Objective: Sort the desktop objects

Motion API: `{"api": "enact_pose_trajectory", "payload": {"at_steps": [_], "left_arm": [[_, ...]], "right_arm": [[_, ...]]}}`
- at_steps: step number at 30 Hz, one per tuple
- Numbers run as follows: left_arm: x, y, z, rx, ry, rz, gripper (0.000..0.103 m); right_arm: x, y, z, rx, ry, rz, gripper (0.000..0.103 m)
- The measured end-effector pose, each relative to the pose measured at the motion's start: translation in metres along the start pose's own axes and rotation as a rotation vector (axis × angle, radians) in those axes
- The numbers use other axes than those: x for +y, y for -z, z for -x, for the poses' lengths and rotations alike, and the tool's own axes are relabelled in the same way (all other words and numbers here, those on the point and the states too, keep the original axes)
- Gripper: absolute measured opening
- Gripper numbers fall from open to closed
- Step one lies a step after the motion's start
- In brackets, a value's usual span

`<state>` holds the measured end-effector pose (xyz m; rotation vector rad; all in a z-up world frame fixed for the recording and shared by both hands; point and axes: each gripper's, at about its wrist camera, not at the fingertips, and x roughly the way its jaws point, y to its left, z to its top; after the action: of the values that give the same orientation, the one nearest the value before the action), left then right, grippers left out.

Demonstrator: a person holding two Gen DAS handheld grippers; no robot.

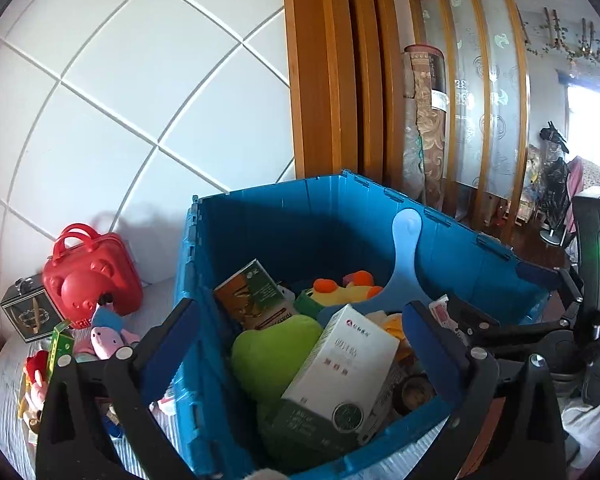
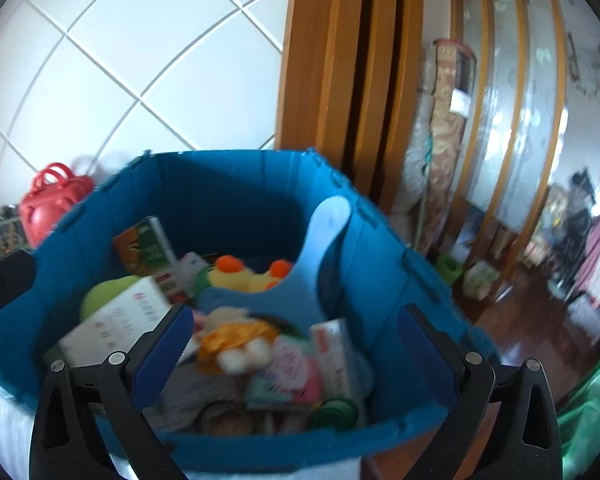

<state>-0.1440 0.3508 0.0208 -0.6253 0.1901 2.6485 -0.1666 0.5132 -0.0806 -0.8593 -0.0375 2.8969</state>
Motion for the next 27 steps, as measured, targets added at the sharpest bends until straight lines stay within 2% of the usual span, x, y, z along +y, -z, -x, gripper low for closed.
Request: {"api": "enact_pose_trajectory", "payload": {"at_steps": [5, 9, 14, 18, 27], "left_arm": [[0.023, 0.005, 0.015, 0.05, 0.072, 0.046, 0.102], [0.032, 0.01, 0.028, 0.066, 0.051, 0.014, 0.102], [0.039, 0.016, 0.043, 0.057, 0.03, -0.023, 0.102], [0.05, 0.02, 0.054, 0.053, 0.065, -0.016, 0.102], [0.069, 0.023, 0.067, 0.046, 0.081, 0.007, 0.102]], "right_arm": [[0.016, 0.003, 0.023, 0.033, -0.01, -0.034, 0.103], [0.035, 0.005, 0.046, 0.029, 0.007, -0.024, 0.103], [0.056, 0.009, 0.066, 0.036, 0.091, -0.005, 0.103], [0.062, 0.011, 0.077, 0.032, 0.126, -0.028, 0.103], [0.074, 0.015, 0.093, 0.04, 0.15, -0.044, 0.103]]}}
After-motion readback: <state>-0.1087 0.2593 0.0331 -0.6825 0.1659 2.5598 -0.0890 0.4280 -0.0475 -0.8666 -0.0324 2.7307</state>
